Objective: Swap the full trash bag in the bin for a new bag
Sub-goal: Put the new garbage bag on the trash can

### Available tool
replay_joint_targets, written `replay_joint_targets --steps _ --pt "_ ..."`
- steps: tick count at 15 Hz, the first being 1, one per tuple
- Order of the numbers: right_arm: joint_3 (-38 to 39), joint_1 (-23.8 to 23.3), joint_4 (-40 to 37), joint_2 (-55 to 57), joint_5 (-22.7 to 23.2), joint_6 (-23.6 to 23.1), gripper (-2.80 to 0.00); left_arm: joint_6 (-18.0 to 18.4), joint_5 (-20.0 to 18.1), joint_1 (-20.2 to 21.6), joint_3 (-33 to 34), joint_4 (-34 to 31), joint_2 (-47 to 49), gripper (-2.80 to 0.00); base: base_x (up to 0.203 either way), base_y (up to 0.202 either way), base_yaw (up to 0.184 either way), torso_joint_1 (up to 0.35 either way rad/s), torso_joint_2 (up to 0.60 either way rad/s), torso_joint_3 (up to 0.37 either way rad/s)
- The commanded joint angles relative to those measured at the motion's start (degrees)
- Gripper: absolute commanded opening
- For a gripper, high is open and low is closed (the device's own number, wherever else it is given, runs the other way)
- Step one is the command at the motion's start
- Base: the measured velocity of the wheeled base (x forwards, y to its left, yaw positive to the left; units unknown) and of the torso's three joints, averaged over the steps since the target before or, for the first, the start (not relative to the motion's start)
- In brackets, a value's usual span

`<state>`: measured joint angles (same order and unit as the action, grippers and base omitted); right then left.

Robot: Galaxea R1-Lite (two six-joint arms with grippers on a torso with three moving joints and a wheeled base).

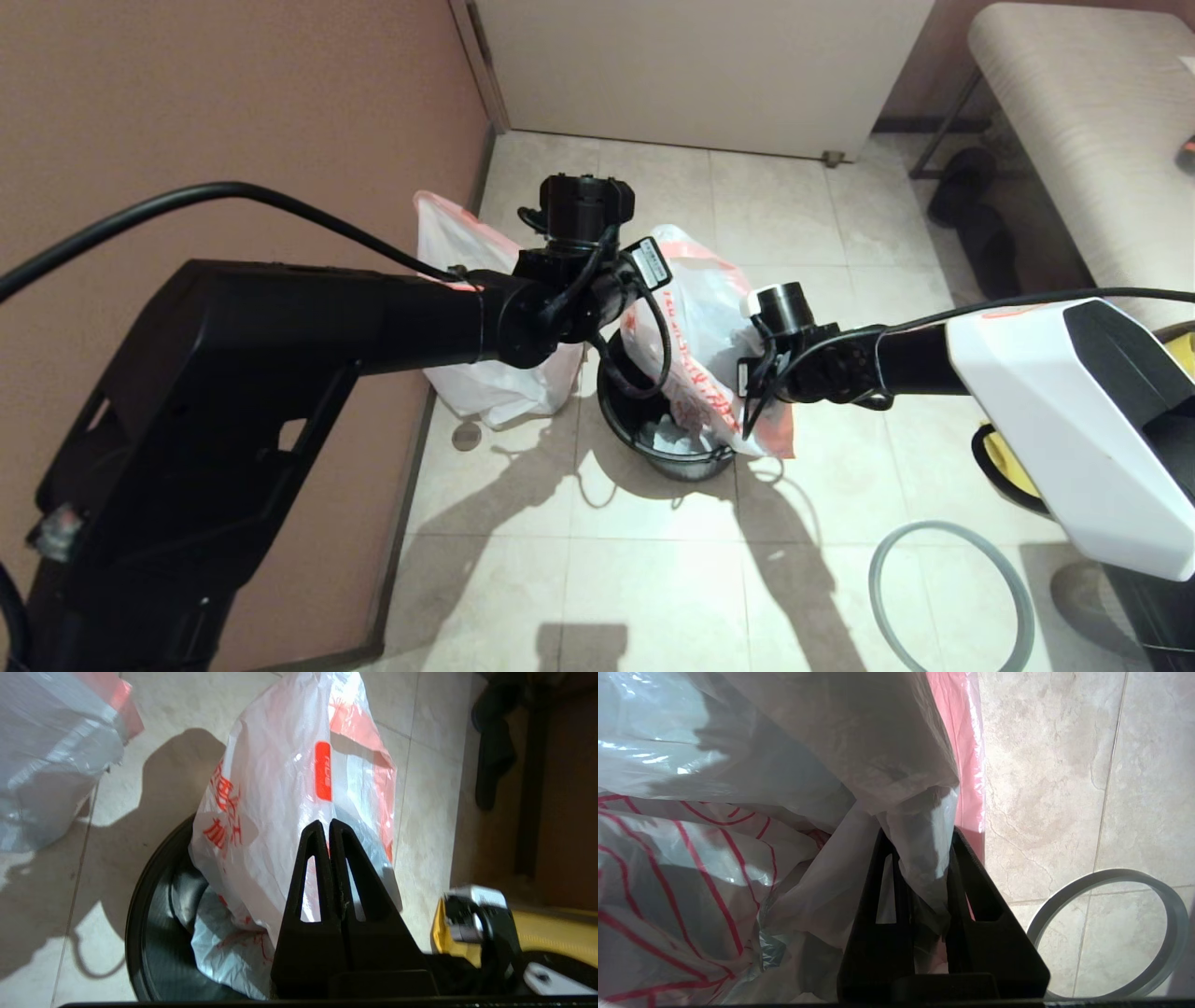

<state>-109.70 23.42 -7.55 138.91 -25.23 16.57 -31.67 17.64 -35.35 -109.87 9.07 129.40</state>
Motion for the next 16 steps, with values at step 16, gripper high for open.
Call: replay_joint_targets --steps 16 --pt "0.54 2.59 -2.91 -0.67 8.97 4.79 -2.80 -3.69 -20.84 -2.16 -1.57 -25.48 -1.78 -2.80 0.000 0.000 0.000 0.000 0.00 0.000"
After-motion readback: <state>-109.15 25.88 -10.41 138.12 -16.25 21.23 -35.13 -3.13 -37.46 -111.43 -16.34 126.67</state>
